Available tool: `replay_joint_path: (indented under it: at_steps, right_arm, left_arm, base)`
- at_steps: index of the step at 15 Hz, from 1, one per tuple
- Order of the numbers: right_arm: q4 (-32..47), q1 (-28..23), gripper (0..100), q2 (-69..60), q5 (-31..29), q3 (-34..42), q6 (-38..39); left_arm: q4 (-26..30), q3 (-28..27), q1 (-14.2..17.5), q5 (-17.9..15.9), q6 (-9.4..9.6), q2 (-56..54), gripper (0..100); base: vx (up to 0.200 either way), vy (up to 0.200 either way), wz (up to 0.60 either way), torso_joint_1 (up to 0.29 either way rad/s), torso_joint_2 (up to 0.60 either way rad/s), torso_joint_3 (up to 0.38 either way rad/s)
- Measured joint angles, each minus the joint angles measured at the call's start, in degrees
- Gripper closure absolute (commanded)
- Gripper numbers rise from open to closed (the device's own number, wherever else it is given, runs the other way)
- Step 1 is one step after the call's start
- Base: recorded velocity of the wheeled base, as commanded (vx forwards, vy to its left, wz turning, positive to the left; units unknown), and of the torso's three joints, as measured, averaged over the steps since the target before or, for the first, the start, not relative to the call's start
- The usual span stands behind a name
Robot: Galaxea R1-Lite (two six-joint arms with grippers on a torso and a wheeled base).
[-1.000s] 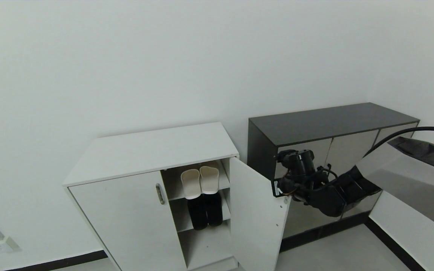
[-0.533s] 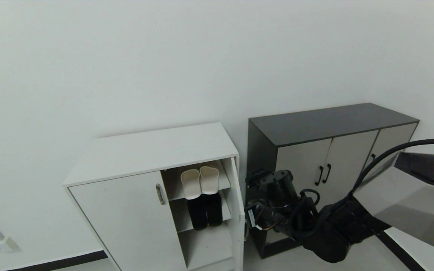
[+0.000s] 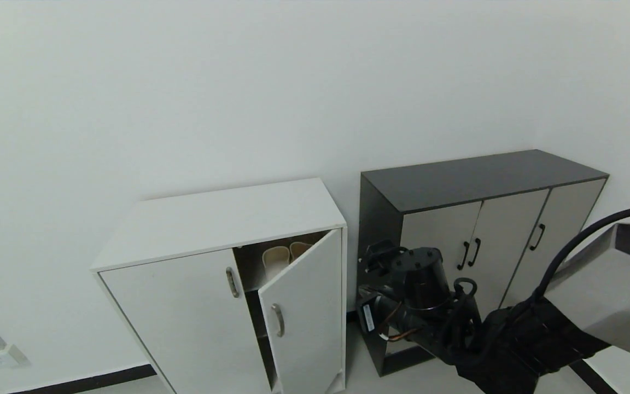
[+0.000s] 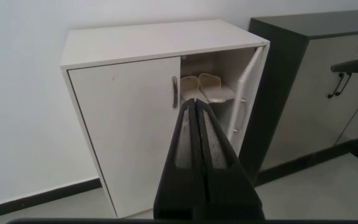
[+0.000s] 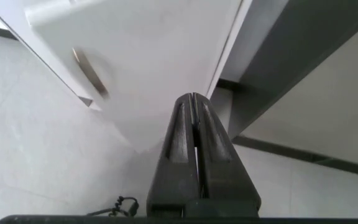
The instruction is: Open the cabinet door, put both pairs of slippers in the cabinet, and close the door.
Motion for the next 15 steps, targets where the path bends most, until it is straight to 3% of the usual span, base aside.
replay_joint_path:
  at_steps: [11,15]
  right_arm:
    - [-2.43,0.56,100,-0.13,2.28,2.69,-0.28]
    - [-8.45,0.59,100,0.33,6.24,5.89,-2.5]
  left_arm:
    - [0.0,0.0,0.0,0.0,0.0,0.0,100]
    - [0.0,0.0,-0.05,-0.02,0.05,0.0,100]
  base:
    - [0.0,0.0,0.6,0.0,0.0,0.002]
    - [0.0,0.0,0.0,0.0,0.0,0.0]
